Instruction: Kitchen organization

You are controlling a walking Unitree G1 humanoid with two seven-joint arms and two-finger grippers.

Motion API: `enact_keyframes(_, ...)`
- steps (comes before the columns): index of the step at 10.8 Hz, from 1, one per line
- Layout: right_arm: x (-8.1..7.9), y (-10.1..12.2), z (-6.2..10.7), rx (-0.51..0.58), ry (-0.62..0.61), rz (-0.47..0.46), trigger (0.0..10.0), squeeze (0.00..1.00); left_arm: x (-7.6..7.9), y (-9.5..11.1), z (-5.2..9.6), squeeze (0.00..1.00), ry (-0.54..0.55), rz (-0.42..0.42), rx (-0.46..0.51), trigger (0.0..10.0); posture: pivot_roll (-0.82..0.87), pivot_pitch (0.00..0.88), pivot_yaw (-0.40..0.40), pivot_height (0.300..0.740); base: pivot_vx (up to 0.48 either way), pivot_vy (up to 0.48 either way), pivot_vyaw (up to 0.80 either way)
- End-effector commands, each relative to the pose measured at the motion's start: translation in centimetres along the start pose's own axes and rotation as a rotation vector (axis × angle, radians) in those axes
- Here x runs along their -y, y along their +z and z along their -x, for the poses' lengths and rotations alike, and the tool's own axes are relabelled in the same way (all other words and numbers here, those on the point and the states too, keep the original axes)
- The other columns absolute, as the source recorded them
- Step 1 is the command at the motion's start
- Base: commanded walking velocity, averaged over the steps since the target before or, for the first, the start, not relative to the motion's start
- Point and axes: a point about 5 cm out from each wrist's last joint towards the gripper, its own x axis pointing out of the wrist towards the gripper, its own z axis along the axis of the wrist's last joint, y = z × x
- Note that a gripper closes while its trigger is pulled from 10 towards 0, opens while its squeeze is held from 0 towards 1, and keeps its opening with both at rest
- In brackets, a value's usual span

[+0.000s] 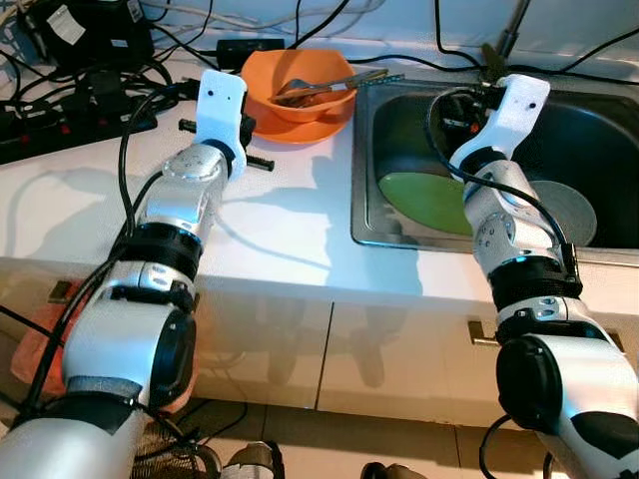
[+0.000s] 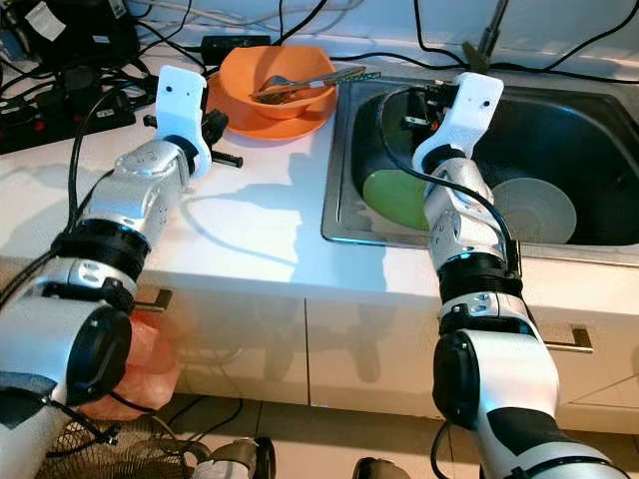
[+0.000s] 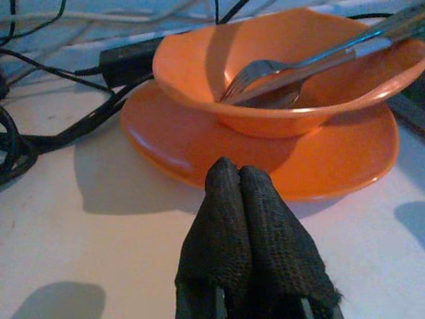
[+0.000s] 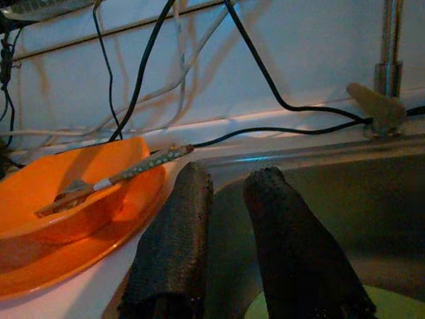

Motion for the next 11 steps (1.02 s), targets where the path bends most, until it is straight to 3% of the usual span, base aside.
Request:
enact_keyframes(1, 0.1, 0.0, 0.3, 0.003, -0.010, -0.006, 10.0, 0.00, -0.1, 0.7, -0.2, 0.00, -0.024, -0.020, 0.002, 10.0, 0.07, 0.117, 0.027, 0.740, 0.000, 0.000, 0.00)
enact_keyframes(5, -0.2, -0.7, 1.0, 0.000, -0.010, -0.023, 10.0, 0.00, 0.0, 1.1, -0.5, 0.00, -0.091, 0.047, -0.049, 10.0, 0.06, 0.155, 0.051, 0.740, 0.000, 0.000, 0.00)
enact_keyframes(7, -0.4, -0.9, 1.8, 0.009, -0.016, -0.033, 10.0, 0.00, 0.7, 2.3, -0.7, 0.00, -0.141, 0.059, 0.010, 10.0, 0.05, 0.193, 0.063, 0.740, 0.000, 0.000, 0.00)
enact_keyframes(11, -0.7, -1.0, 3.4, 0.002, -0.039, -0.049, 10.0, 0.00, 1.5, 3.0, -0.9, 0.00, -0.155, 0.043, -0.012, 10.0, 0.01, 0.253, 0.089, 0.740, 0.000, 0.000, 0.00)
